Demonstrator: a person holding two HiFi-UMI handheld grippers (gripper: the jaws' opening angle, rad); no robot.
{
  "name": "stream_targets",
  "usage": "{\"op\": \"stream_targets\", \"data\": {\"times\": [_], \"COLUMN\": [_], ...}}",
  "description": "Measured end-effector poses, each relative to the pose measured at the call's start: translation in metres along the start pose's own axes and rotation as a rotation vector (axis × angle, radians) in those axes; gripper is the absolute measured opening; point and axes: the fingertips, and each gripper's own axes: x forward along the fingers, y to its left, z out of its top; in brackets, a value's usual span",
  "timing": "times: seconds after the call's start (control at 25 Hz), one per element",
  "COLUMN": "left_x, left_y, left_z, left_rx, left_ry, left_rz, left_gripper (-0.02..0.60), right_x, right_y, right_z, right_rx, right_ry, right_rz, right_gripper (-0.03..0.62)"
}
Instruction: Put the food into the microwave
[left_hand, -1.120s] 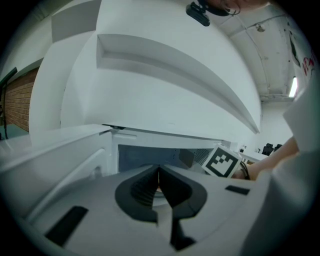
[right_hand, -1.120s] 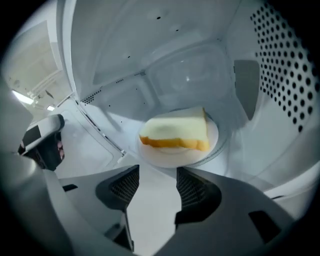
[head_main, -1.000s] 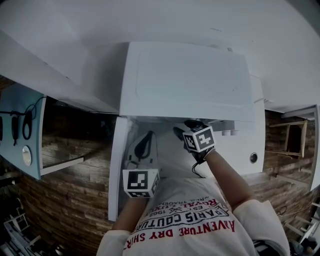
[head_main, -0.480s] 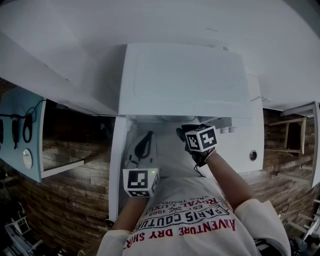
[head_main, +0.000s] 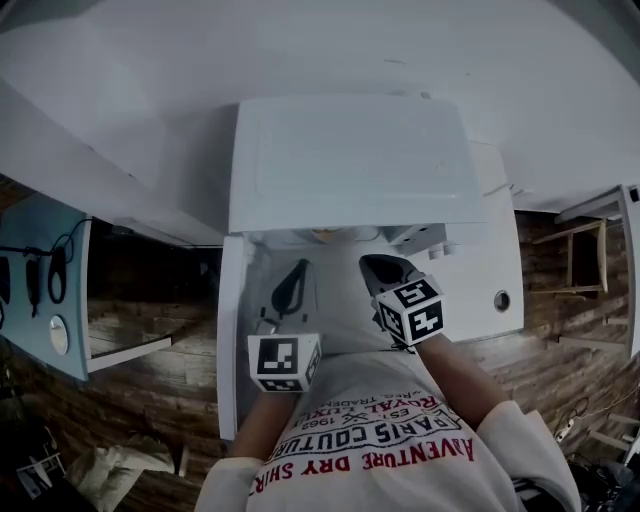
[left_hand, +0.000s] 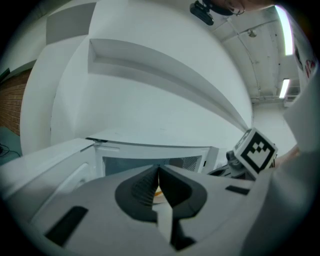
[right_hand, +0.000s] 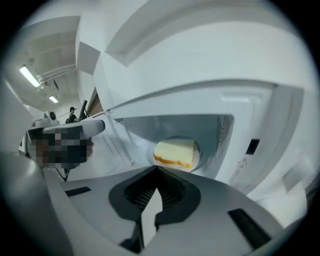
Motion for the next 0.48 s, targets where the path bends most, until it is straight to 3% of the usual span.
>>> {"op": "stream_targets", "data": {"times": [0.48], "left_x": [-0.018], "left_y": [-0.013], "left_z": [0.069], "left_rx": [0.098], "left_ry": [-0.16], "left_rz": [-0.012], "left_gripper": [0.008], "right_x": [-0.095], "right_y": [0.027], "right_z": [0.105], "right_rx": [-0.081], "right_ry": [-0.47], "right_rz": [-0.024], "right_gripper": [0.012]}}
